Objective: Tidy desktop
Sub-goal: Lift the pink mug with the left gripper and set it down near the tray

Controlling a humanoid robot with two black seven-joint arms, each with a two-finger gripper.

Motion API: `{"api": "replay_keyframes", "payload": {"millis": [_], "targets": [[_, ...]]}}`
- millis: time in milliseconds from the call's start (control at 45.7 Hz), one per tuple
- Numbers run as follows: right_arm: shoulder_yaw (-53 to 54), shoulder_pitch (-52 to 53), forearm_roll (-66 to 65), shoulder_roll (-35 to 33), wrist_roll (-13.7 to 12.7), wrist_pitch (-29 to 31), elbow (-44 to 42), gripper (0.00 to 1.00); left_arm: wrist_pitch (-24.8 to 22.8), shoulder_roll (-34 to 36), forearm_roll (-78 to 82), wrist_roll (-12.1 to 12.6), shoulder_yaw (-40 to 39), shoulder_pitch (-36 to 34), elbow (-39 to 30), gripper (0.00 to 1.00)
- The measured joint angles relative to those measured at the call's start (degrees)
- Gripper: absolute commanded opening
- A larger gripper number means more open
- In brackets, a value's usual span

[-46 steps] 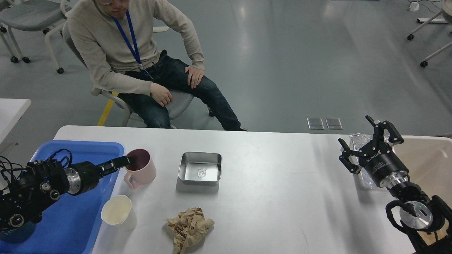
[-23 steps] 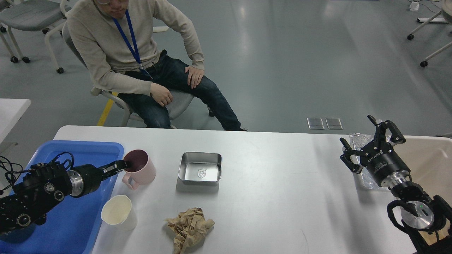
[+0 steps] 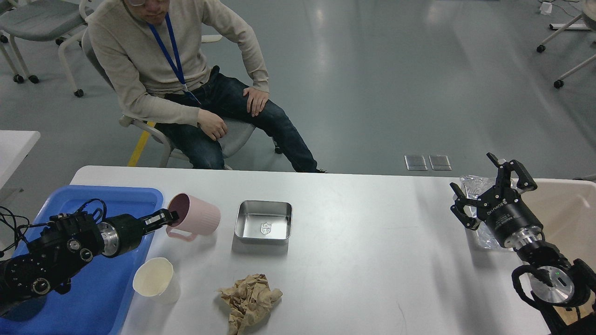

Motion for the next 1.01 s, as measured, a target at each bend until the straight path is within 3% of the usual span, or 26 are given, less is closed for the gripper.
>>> {"api": "replay_keyframes", "payload": {"millis": [197,438,832,1007], "targets": [[0.0,0.0,0.0,0.01,0.0,-0.02,-0.01,1.0,-2.6,1.43,-0.13,-0.72,0.02,-1.85,-0.25,0.0],[0.0,-0.13,-0.01,0.02,0.0,-0.04,0.17,1.0,-4.6,10.06,0.56,-2.38,0.05,-2.56,-2.76,0.0],[-0.09,-0.26,-0.01,0.15,0.0,-0.05,0.44,1.0,-4.99,32.48,-0.11,-3.33,-0.03,-0.8,-24.06,0.0],[-0.09,-0.32,-0.01,-0.03,0.0,-0.05,0.44,1.0,-3.89,38.33,0.02,-3.8,-0.04,3.24,-28.16,0.0]]}}
